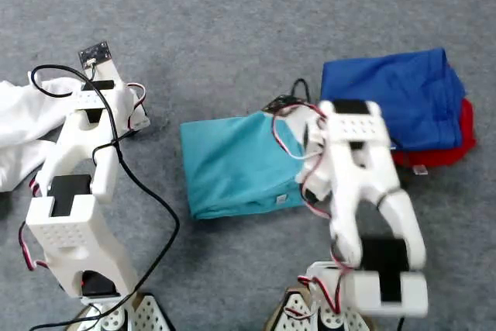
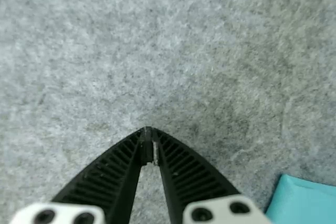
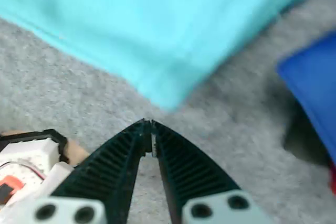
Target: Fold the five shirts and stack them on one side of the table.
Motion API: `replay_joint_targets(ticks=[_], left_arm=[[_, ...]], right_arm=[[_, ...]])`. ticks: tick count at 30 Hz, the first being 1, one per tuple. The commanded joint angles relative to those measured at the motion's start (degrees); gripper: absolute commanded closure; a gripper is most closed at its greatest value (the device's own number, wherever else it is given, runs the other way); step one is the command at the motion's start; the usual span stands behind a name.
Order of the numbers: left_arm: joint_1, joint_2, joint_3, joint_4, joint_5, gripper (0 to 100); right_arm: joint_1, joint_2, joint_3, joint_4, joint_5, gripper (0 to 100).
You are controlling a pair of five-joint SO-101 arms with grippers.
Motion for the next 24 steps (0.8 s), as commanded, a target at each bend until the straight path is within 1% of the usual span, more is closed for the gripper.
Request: replay_joint_targets(ticks=[1,3,5,8,10,13,15,18,20,22,24], left_arm=[[0.26,-2.68,-1.23,-0.62,-0.44,98],[0.26,-2.68,-1.23,-0.62,-0.44,98],[0.26,-2.68,-1.23,-0.53,-0.44,98],[0.35,-2.68,-1.23,-0.44,-0.44,98],[0.26,-2.68,-1.23,-0.44,-0.44,98],[0.26,-2.68,-1.14,-0.35,-0.44,98],[0.26,-2.68,-1.14,-0.35,-0.44,98],[0.26,-2.68,-1.14,-0.35,-0.35,98],[0.79,-3.21,-1.23,-0.18,-0.44,98],[2.29,-3.56,-2.64,2.81,-0.44,98],[4.57,-5.41,-6.07,8.18,-0.26,98]], right_arm=[[2.68,-9.89,-1.19,-0.79,0.53,99.6],[0.66,-11.82,-4.09,-2.11,-2.46,99.6],[-3.38,-11.03,-6.02,-3.69,-6.86,99.5],[-11.03,-6.64,-5.93,-5.45,-12.04,99.5],[-13.85,-2.51,-4.79,-6.24,-14.59,99.5],[-13.14,2.86,-1.89,-9.67,-14.95,99.6],[-10.95,4.88,0.40,-11.34,-14.59,99.6],[-6.29,5.23,5.14,-11.78,-10.46,99.6],[-3.12,4.26,8.22,-14.07,-9.05,99.6],[-1.89,2.68,9.45,-17.49,-8.88,99.6],[-1.98,1.19,9.10,-18.81,-8.70,99.6]])
